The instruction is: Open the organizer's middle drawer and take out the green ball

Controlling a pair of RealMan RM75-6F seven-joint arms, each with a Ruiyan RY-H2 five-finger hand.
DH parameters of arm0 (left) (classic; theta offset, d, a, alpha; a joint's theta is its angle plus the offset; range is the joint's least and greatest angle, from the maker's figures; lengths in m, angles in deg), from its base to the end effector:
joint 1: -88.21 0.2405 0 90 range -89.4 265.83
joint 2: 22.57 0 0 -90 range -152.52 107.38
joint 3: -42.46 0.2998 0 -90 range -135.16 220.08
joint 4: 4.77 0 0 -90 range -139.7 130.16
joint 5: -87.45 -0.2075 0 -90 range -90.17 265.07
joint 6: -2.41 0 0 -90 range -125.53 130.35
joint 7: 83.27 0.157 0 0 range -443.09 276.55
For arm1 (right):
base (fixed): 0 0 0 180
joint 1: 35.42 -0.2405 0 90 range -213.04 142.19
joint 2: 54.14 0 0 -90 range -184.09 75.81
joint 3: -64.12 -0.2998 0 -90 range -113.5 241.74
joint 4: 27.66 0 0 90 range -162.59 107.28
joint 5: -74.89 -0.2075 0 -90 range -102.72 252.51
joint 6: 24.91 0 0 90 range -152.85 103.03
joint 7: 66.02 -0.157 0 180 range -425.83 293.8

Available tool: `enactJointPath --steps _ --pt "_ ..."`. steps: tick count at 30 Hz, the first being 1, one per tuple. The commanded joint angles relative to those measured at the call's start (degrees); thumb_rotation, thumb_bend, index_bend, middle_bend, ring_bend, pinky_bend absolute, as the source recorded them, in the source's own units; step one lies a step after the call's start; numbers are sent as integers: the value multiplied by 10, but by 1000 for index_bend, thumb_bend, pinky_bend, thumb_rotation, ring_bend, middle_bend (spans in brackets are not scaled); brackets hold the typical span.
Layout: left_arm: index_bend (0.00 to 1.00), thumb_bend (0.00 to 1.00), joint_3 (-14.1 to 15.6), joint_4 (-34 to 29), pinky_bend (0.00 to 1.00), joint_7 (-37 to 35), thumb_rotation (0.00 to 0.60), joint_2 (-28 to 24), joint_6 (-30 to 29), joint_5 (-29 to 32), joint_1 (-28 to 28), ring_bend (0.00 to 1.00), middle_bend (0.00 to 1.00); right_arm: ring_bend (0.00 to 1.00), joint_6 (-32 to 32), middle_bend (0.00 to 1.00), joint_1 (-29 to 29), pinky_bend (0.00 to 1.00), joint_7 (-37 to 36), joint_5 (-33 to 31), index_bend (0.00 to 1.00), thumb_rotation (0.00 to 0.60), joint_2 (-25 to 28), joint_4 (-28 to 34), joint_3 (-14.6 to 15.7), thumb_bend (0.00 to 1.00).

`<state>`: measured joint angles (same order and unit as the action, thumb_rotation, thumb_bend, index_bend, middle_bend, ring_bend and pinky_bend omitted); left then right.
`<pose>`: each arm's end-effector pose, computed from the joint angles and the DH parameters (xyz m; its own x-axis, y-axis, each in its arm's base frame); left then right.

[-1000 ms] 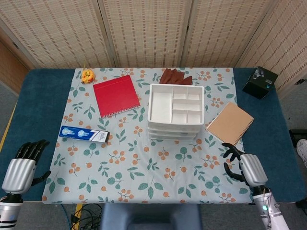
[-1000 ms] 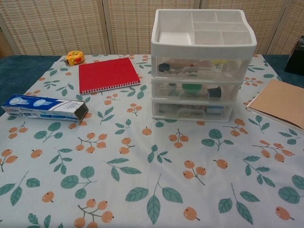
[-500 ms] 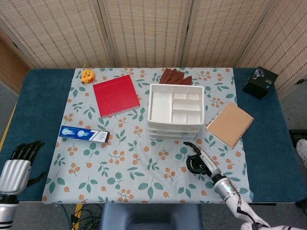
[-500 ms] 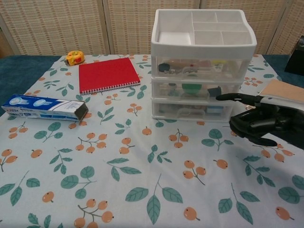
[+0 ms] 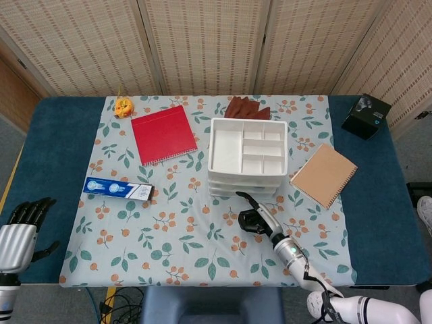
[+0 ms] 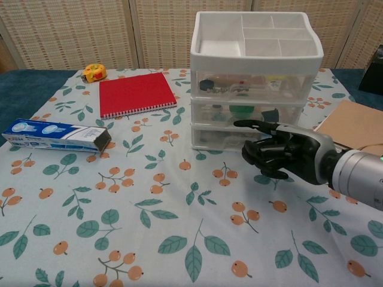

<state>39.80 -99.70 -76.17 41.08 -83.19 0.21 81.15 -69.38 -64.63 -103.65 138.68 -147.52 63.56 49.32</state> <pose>-0.3294 0.2084 0.1787 0.4749 -0.0229 0.8798 0.8772 -0.0683 -0.4752 -0.1964 -0.3129 -0.0638 -0.6898 -0.4913 0.5318 -0.7066 0.2970 -0.6422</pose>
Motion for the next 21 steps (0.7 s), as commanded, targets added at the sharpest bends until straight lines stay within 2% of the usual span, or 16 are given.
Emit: enactJointPath --steps 1,21 --pt "147 143 -1 2 132 -2 600 0 1 1 -1 154 162 844 2 727 -4 936 -3 -3 59 600 -9 -9 -5 635" --pt "147 143 -3 7 132 -7 600 -2 12 8 -5 154 162 844 28 724 -27 936 -9 -11 59 600 -48 -71 -25 644"
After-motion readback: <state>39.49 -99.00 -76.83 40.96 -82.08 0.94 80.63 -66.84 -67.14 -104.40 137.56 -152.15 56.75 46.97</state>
